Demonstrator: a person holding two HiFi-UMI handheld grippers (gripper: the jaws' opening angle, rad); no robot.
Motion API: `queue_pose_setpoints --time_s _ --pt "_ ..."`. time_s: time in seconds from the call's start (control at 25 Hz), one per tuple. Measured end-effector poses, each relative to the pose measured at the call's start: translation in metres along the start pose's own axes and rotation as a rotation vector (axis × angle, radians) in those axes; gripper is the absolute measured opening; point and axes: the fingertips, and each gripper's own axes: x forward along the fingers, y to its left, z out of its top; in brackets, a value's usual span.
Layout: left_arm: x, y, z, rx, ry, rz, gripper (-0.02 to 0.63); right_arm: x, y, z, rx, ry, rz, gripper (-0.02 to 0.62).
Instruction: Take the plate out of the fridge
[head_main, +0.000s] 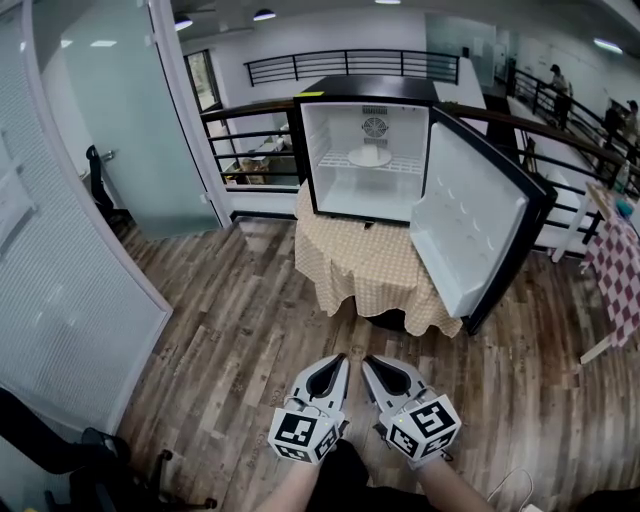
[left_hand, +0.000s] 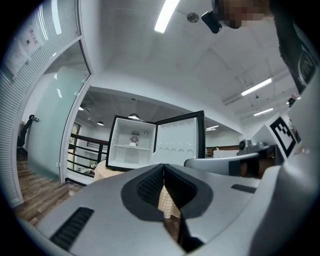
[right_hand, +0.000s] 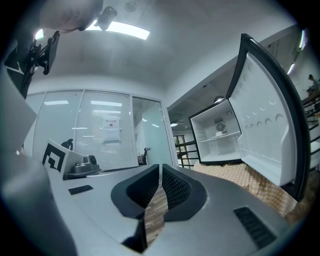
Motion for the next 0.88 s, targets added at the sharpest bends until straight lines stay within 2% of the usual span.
queue_pose_setpoints --time_s 0.44,0.88 --pt "0.062 0.034 -0.003 -0.021 0.01 -0.066 0.009 0.049 -0.046 0.002 0.013 0.02 -0.056 0.043" --pt "0.138 0.122 0.015 -0.018 0.016 -0.125 0.009 0.158 -0.087 0.018 0.027 0.026 -0.089 0.043"
